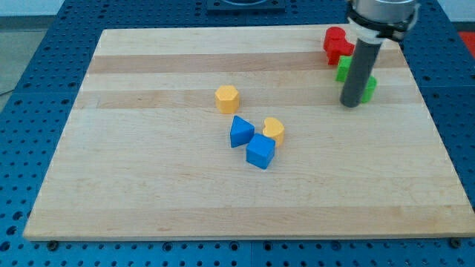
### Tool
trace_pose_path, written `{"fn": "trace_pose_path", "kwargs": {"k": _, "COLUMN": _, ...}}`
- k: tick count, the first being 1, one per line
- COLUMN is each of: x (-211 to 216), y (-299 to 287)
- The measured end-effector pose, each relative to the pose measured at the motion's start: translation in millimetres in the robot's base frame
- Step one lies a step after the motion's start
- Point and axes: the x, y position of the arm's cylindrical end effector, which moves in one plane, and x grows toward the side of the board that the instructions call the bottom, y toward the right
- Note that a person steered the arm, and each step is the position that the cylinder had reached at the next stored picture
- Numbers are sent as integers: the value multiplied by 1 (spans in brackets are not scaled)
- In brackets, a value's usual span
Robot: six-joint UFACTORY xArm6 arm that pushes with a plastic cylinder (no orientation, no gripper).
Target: Slide the yellow hexagon closer to the green circle
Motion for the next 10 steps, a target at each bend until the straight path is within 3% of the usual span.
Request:
{"fn": "trace_pose_path", "kwargs": {"k": 3, "x": 13, "y": 18}}
{"fn": "trace_pose_path", "kwargs": {"k": 4, "x": 26, "y": -39}}
{"fn": "trace_pose_path", "kwargs": {"k": 6, "x": -59, "y": -139}}
{"fn": "trace_pose_path", "kwargs": {"k": 8, "x": -58, "y": -300}}
{"fn": "trace_pose_path", "kwargs": {"k": 9, "x": -20, "y": -312}}
{"fn": "trace_pose_path", "kwargs": {"k": 10, "x": -9, "y": -237}}
